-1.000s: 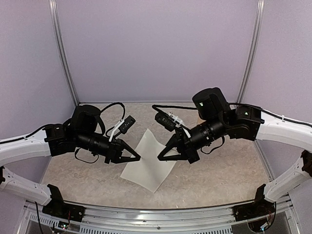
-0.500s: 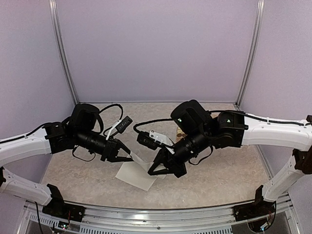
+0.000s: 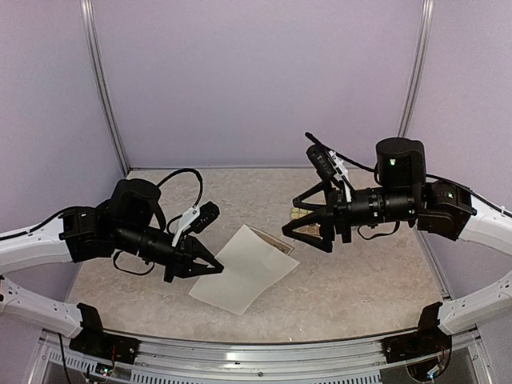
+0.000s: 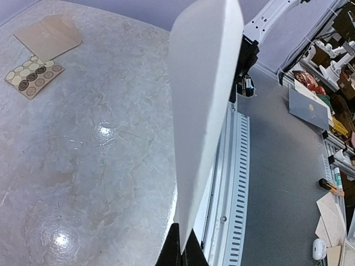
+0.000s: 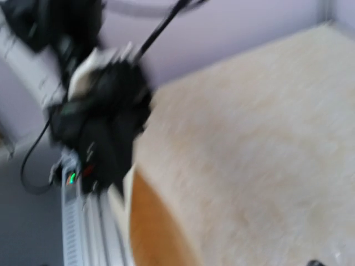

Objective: Place the letter into the envelope and seal it

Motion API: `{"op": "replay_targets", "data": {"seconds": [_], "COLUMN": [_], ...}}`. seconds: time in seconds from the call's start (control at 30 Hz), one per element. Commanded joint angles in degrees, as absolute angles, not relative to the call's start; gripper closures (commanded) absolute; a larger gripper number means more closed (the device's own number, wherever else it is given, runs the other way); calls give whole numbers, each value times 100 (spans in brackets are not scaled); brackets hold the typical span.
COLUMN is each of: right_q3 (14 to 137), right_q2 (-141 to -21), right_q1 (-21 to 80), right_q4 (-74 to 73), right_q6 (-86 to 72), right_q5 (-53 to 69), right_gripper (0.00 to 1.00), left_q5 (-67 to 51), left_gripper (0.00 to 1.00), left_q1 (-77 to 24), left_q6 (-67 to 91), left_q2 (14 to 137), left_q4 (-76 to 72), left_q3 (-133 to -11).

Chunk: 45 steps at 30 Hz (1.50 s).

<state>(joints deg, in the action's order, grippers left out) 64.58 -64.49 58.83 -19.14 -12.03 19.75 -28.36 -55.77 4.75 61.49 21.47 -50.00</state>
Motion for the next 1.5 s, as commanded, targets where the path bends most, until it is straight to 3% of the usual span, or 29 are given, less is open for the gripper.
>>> {"op": "replay_targets", "data": {"seconds": [0.0, 0.27, 0.73, 1.13, 1.47], "right_q3": [6231, 6749, 6679, 6004, 6146], "right_q2": [-6353, -7325, -8129, -8467, -8924], "right_q1": [5505, 5308, 5786, 6117, 6315], "right_q4": [-1107, -1516, -1208, 184, 308], "right_q6": [-1778, -1626, -1048, -1685, -1688], "right_q5": [1620, 1868, 4340, 4491, 4527], "right_gripper": [3, 4, 6, 5, 6], "left_q5": [-2506, -2373, -2097, -2319, -2404], "left_gripper": [100, 100, 100, 100, 100], "left_q1": [-5804, -6241, -6321, -6256, -6212], "left_q6": [123, 9, 9, 131, 209], "left_q2": [6129, 6359, 6775, 6768, 6669], "left_q4": [2254, 2371, 2580, 2462, 2426], "left_q3": [-5252, -5458, -5786, -5846, -5802]}}
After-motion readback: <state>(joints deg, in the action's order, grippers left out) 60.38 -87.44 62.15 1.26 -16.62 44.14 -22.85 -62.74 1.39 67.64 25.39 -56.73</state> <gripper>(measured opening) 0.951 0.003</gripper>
